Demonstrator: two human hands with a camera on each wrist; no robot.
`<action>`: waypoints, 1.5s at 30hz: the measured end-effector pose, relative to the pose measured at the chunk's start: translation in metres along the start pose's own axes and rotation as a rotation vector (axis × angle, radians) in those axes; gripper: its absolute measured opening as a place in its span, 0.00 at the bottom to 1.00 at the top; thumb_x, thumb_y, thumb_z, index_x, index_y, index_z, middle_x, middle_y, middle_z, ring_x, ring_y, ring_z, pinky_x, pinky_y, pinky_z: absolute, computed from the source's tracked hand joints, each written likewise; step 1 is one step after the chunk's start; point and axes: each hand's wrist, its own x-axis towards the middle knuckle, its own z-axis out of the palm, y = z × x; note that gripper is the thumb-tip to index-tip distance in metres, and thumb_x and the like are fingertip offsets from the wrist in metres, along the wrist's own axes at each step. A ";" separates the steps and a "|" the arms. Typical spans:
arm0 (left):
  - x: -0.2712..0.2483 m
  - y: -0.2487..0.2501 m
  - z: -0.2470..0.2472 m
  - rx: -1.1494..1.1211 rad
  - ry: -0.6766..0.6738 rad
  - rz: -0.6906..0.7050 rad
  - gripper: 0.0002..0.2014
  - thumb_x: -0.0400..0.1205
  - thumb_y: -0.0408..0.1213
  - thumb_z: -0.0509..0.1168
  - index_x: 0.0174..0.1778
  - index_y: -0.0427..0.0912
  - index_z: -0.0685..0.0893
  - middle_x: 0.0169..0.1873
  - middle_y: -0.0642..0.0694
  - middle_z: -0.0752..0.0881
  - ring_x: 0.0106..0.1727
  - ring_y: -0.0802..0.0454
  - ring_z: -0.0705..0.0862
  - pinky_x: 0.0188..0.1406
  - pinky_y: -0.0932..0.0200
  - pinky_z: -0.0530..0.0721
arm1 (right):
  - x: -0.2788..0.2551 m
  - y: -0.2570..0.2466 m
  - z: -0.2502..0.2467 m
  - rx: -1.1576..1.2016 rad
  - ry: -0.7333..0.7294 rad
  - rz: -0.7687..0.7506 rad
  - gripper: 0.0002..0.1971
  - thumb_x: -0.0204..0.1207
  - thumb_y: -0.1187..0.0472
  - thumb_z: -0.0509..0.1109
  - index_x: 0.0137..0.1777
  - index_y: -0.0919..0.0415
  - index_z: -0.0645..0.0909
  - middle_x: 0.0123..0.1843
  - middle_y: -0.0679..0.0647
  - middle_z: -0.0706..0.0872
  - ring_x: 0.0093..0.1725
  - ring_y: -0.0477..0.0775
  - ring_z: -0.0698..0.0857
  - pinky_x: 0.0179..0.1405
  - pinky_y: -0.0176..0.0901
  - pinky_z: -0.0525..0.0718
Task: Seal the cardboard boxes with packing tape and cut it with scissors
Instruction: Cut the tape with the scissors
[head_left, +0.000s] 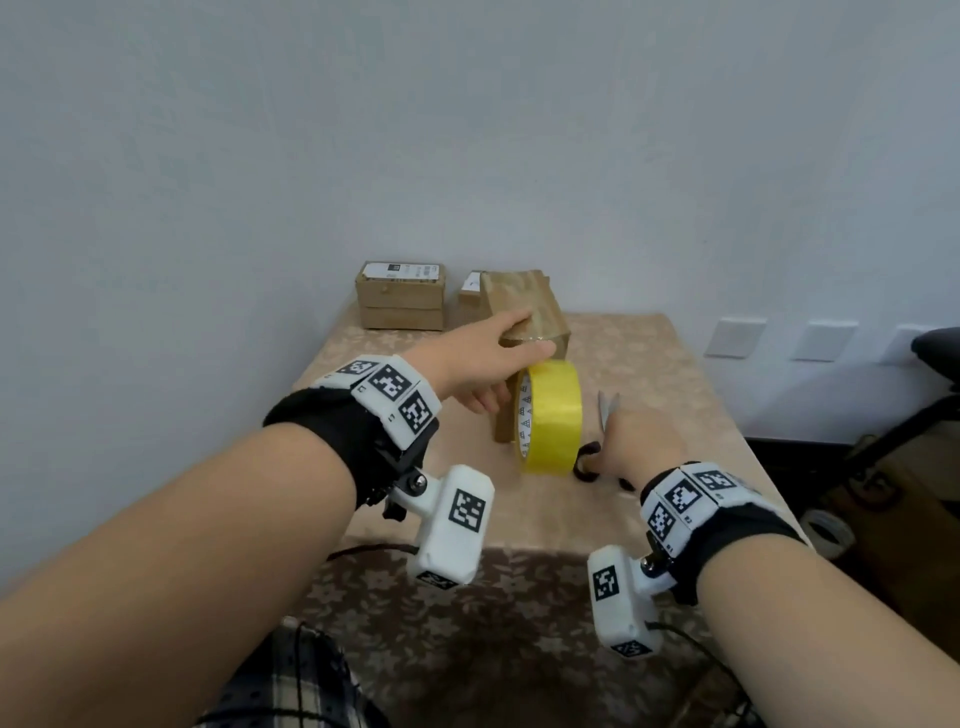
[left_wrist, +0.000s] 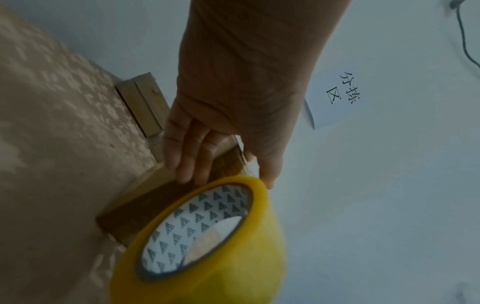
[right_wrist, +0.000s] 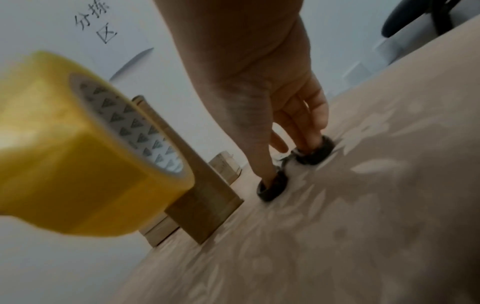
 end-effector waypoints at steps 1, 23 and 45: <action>-0.003 0.002 0.003 -0.018 -0.021 -0.008 0.34 0.80 0.56 0.63 0.80 0.62 0.54 0.42 0.39 0.87 0.35 0.46 0.88 0.41 0.51 0.89 | -0.001 -0.001 0.000 -0.009 0.003 0.008 0.40 0.76 0.53 0.70 0.83 0.62 0.54 0.70 0.60 0.78 0.61 0.60 0.82 0.51 0.48 0.82; 0.012 -0.033 0.001 0.045 0.366 -0.039 0.18 0.80 0.47 0.68 0.55 0.35 0.79 0.37 0.47 0.82 0.41 0.49 0.80 0.41 0.59 0.77 | -0.026 -0.020 -0.077 1.119 0.363 -0.340 0.18 0.69 0.52 0.80 0.55 0.51 0.80 0.41 0.54 0.86 0.37 0.48 0.84 0.37 0.36 0.79; 0.008 0.002 -0.031 -0.185 0.336 -0.138 0.16 0.78 0.34 0.69 0.58 0.30 0.85 0.57 0.34 0.86 0.55 0.41 0.85 0.61 0.46 0.83 | -0.055 -0.032 -0.128 0.993 0.078 -0.496 0.15 0.76 0.49 0.73 0.59 0.50 0.78 0.54 0.54 0.88 0.45 0.48 0.85 0.39 0.34 0.80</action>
